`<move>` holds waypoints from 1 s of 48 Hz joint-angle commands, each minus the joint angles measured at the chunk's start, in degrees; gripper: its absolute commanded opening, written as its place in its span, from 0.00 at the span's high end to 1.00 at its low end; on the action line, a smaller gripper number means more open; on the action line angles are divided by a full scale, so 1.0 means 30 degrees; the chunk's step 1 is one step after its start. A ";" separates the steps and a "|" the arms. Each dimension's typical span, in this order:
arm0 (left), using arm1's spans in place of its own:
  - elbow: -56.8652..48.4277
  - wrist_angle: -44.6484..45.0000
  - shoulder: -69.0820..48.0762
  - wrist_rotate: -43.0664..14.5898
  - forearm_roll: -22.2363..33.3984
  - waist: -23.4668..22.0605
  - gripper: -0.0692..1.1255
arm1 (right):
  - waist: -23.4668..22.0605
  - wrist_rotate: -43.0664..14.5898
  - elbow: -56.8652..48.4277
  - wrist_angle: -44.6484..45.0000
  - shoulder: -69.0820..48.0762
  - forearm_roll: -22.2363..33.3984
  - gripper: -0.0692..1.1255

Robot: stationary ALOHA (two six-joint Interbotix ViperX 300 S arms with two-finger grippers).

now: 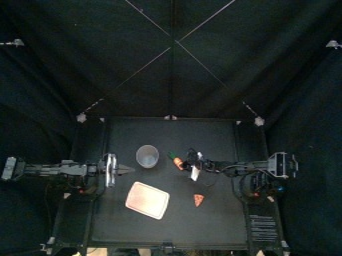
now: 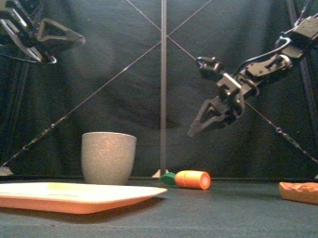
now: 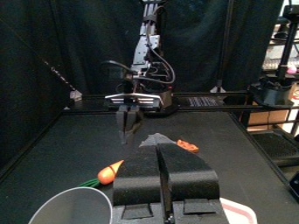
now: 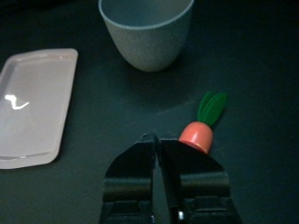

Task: Pick the carrot then place it in the grey bowl
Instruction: Pick the carrot

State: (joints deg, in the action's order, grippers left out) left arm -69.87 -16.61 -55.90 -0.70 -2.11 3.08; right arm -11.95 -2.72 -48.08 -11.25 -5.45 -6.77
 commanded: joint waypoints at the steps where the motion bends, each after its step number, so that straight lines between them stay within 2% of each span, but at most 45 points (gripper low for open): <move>1: 0.0293 -0.0088 0.0000 -0.0029 -0.0029 -0.0059 0.97 | -0.0117 0.0000 0.1260 0.0879 0.0791 -0.0029 0.35; 8: 0.0293 -0.0088 0.0000 -0.0029 -0.0117 -0.0059 0.97 | -0.0322 0.0029 0.1904 0.1523 0.1406 -0.0029 0.13; 12: 0.0293 -0.0088 0.0000 -0.0029 -0.0146 -0.0029 0.97 | -0.0410 0.0029 0.2051 0.1641 0.1611 -0.0029 0.06; 27: 0.0264 -0.0088 0.0000 -0.0029 -0.0264 -0.0059 0.97 | -0.1406 0.0029 0.1729 0.2168 0.2490 -0.0029 0.06; 48: 0.0234 -0.0088 0.0000 -0.0029 -0.0293 -0.0029 0.97 | -0.1523 0.0000 0.2021 0.2959 0.3779 -0.0029 0.08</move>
State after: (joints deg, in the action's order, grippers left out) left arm -70.05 -16.61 -55.90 -0.70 -2.90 2.99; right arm -16.26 -2.64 -43.33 -2.37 6.33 -6.86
